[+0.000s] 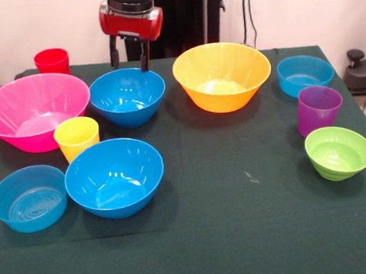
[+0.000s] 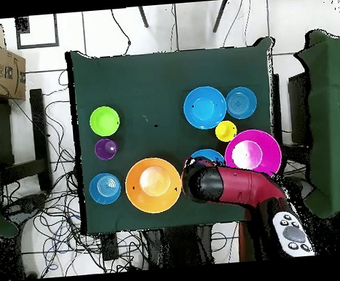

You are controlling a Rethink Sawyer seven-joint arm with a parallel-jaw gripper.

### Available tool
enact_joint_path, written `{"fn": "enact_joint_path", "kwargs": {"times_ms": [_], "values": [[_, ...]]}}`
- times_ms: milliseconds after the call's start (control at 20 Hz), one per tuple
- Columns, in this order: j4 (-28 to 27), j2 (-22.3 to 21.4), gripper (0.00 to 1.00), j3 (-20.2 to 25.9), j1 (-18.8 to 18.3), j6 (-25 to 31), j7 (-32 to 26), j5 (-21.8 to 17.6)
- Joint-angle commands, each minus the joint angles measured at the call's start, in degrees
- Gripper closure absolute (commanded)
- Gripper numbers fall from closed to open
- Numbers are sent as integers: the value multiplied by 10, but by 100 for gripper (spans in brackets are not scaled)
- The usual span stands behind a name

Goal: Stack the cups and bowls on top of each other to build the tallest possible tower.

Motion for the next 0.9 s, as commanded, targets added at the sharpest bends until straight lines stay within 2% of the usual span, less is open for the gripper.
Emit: {"fn": "enact_joint_path", "kwargs": {"times_ms": [50,600,900], "values": [[-36,19,0,73,-12,79,-57,-38],[-44,-4,0,102,-43,125,-85,-48],[-46,12,0,112,-57,107,-77,-68]]}}
